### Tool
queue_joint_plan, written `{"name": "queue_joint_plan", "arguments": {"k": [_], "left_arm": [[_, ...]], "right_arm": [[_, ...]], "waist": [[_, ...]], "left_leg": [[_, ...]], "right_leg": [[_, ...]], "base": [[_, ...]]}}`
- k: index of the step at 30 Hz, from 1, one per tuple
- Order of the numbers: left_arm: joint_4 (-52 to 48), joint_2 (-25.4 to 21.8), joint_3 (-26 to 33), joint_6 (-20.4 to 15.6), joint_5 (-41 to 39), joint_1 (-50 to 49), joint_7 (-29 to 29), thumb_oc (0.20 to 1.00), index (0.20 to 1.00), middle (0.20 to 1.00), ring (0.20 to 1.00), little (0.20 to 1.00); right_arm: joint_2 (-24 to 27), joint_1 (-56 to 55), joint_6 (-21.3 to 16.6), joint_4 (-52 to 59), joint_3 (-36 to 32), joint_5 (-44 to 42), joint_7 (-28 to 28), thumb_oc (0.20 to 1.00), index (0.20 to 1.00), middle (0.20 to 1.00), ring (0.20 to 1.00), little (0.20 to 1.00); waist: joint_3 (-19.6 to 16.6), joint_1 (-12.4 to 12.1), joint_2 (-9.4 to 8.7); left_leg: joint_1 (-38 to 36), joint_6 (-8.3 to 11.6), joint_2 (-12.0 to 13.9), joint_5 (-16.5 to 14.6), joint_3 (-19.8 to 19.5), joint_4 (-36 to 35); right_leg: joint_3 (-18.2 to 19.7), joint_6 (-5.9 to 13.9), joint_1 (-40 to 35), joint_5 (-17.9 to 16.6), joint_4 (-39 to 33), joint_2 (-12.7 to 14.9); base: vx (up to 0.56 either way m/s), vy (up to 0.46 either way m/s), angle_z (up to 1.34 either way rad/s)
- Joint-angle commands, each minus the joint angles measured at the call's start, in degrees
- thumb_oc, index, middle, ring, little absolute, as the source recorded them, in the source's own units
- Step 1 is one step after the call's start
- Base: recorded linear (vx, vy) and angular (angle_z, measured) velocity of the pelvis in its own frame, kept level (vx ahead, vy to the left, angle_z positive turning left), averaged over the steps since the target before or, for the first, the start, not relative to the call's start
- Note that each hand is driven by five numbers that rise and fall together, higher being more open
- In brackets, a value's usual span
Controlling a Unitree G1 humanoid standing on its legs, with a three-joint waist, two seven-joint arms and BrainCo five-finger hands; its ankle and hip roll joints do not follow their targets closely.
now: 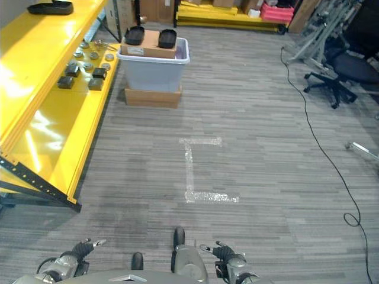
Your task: Move parts from the plastic box to the shelf.
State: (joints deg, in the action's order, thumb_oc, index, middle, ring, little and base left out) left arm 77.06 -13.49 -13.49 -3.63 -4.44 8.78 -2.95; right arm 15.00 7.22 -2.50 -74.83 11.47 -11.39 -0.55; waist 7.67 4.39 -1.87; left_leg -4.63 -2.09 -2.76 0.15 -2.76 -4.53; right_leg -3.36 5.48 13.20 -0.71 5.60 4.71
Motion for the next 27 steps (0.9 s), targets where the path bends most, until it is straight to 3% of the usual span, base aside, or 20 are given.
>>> {"name": "queue_joint_plan", "arguments": {"k": [1,3,4,5,6,7,10,12,14,18,20,22,25,26,27], "left_arm": [[0.66,0.23,1.23,-1.32,-1.84,0.97,0.46,1.000,1.000,1.000,1.000,1.000],[0.47,0.39,1.79,-1.29,-2.51,0.36,1.00,1.000,1.000,1.000,1.000,1.000],[0.06,1.05,2.34,-1.26,-4.07,-0.17,1.36,1.000,1.000,1.000,1.000,1.000],[0.06,1.05,2.33,-1.26,-4.07,-0.17,1.36,1.000,1.000,1.000,1.000,1.000],[-0.07,1.70,1.79,-1.21,-4.11,-0.20,1.42,1.000,1.000,1.000,1.000,1.000],[0.10,1.87,1.64,-1.14,-4.28,-0.11,1.39,1.000,1.000,1.000,1.000,1.000],[0.30,2.32,1.24,-1.03,-3.68,-0.66,1.86,1.000,1.000,1.000,1.000,1.000],[0.73,1.98,-0.25,-1.10,-1.26,-1.58,2.21,1.000,1.000,1.000,1.000,1.000],[0.82,0.40,0.25,-0.77,-0.25,-3.08,2.59,1.000,1.000,1.000,1.000,1.000],[4.77,-0.62,2.84,0.32,0.76,-4.76,2.49,1.000,1.000,1.000,1.000,1.000],[5.21,-1.34,3.62,0.74,1.40,-4.74,2.19,1.000,1.000,1.000,1.000,1.000],[4.34,-1.34,3.15,0.85,1.03,-3.97,1.77,1.000,1.000,1.000,1.000,1.000],[3.57,-0.86,2.15,0.60,1.09,-3.35,1.89,1.000,1.000,1.000,1.000,1.000],[2.34,-0.62,0.85,0.24,1.22,-2.08,1.73,1.000,1.000,1.000,1.000,1.000],[2.34,-0.59,0.82,0.25,1.21,-2.09,1.73,1.000,1.000,1.000,1.000,1.000]], "right_arm": [[2.70,-0.21,-0.36,-4.93,0.30,-0.71,0.24,1.000,1.000,1.000,1.000,1.000],[2.97,-1.12,-0.21,-5.85,0.27,-0.34,0.00,1.000,1.000,1.000,1.000,1.000],[3.68,-1.72,-0.18,-6.04,-0.63,-0.98,-0.16,1.000,1.000,1.000,1.000,1.000],[3.69,-1.72,-0.18,-6.04,-0.63,-0.98,-0.16,1.000,1.000,1.000,1.000,1.000],[4.42,-1.60,0.04,-6.41,-0.62,-0.27,-0.18,1.000,1.000,1.000,1.000,1.000],[4.90,-1.43,0.16,-6.32,-0.46,0.18,0.02,1.000,1.000,1.000,1.000,1.000],[5.24,-1.58,0.21,-6.28,-0.93,0.05,-0.09,1.000,1.000,1.000,1.000,1.000],[6.14,-1.56,-0.29,-5.16,-1.54,-0.90,0.17,1.000,1.000,1.000,1.000,1.000],[6.27,-0.85,-0.69,-4.63,-1.94,-1.72,-0.06,1.000,1.000,1.000,1.000,1.000],[4.97,-0.74,-0.09,-5.89,-2.45,-1.22,-0.83,1.000,1.000,1.000,1.000,1.000],[3.33,-0.96,0.24,-5.83,-2.30,-0.85,-1.47,1.000,1.000,1.000,1.000,1.000],[2.43,-0.78,0.39,-5.62,-1.79,-0.60,-1.32,1.000,1.000,1.000,1.000,1.000],[2.24,-0.91,0.54,-5.52,-1.39,-0.43,-1.51,1.000,1.000,1.000,1.000,1.000],[2.38,-1.14,0.53,-5.61,-1.27,-0.12,-1.17,1.000,1.000,1.000,1.000,1.000],[2.40,-1.17,0.53,-5.60,-1.29,-0.11,-1.16,1.000,1.000,1.000,1.000,1.000]], "waist": [[-3.39,-0.06,1.95],[-3.92,-0.13,2.08],[-3.42,-0.34,2.12],[-3.41,-0.30,2.13],[-2.41,-0.80,1.70],[-1.94,-1.05,1.35],[-1.46,-1.82,0.78],[-1.27,-3.17,1.87],[-1.13,-4.82,2.18],[-2.81,-5.83,1.65],[-2.54,-5.38,1.52],[-1.83,-4.87,1.97],[-1.65,-4.30,2.32],[-1.78,-4.03,2.34],[-1.38,-3.76,2.49]], "left_leg": [[-6.27,3.71,3.88,-6.73,-1.27,2.36],[-5.45,4.32,4.33,-6.64,-1.41,6.28],[-2.95,5.39,3.49,-4.74,-1.76,13.57],[-2.88,5.39,3.48,-4.81,-1.80,13.72],[0.76,6.35,1.42,-2.39,-3.19,22.30],[2.81,6.68,1.30,-1.48,-2.60,22.69],[5.23,5.71,1.17,-4.18,-0.23,16.13],[11.27,5.24,1.23,3.06,0.09,4.22],[12.79,5.34,1.21,5.94,-0.09,2.75],[11.06,3.24,0.05,3.19,-0.13,6.64],[8.88,1.47,-0.13,1.30,0.62,7.68],[7.15,0.94,0.18,0.69,0.23,7.24],[4.28,1.00,0.52,-0.01,0.03,5.20],[2.93,1.42,0.56,-0.66,-0.26,3.82],[2.22,1.48,0.71,-0.70,-0.60,3.50]], "right_leg": [[0.43,1.44,-5.99,-4.12,-3.86,-2.52],[0.03,0.76,-7.46,-3.50,-4.61,-2.87],[-0.23,-0.18,-9.97,-3.04,-5.73,-3.04],[-0.27,-0.17,-10.00,-3.05,-5.76,-3.03],[-0.34,-0.97,-12.02,-2.95,-6.67,-2.51],[-0.46,-1.33,-13.32,-2.46,-7.42,-1.99],[-0.69,-0.80,-15.41,-1.82,-8.81,-1.19],[-0.11,-0.52,-17.55,-1.12,-10.50,-2.31],[1.53,-0.57,-19.58,0.80,-10.54,-3.42],[2.72,0.53,-20.74,4.15,-4.47,-1.92],[3.79,2.40,-16.76,3.08,8.48,-1.70],[3.50,3.28,-12.79,1.67,14.23,-2.01],[1.03,2.59,-10.89,1.84,11.84,-1.17],[-1.16,1.56,-8.85,1.17,5.87,-0.72],[-1.54,1.50,-9.78,1.13,5.31,-0.85]], "base": [[0.34,-0.236,0.40],[0.23,-0.177,0.36],[0.12,-0.097,0.30],[0.23,-0.174,0.35],[0.17,-0.103,0.16],[0.24,-0.123,-0.07],[0.22,-0.018,-0.02],[0.41,0.083,-0.26],[0.33,0.087,-0.28],[0.38,0.187,-0.95],[0.30,0.161,-0.16],[0.16,0.066,-0.15],[0.28,0.008,0.19],[0.21,-0.045,0.20],[0.21,-0.045,0.23]]}}
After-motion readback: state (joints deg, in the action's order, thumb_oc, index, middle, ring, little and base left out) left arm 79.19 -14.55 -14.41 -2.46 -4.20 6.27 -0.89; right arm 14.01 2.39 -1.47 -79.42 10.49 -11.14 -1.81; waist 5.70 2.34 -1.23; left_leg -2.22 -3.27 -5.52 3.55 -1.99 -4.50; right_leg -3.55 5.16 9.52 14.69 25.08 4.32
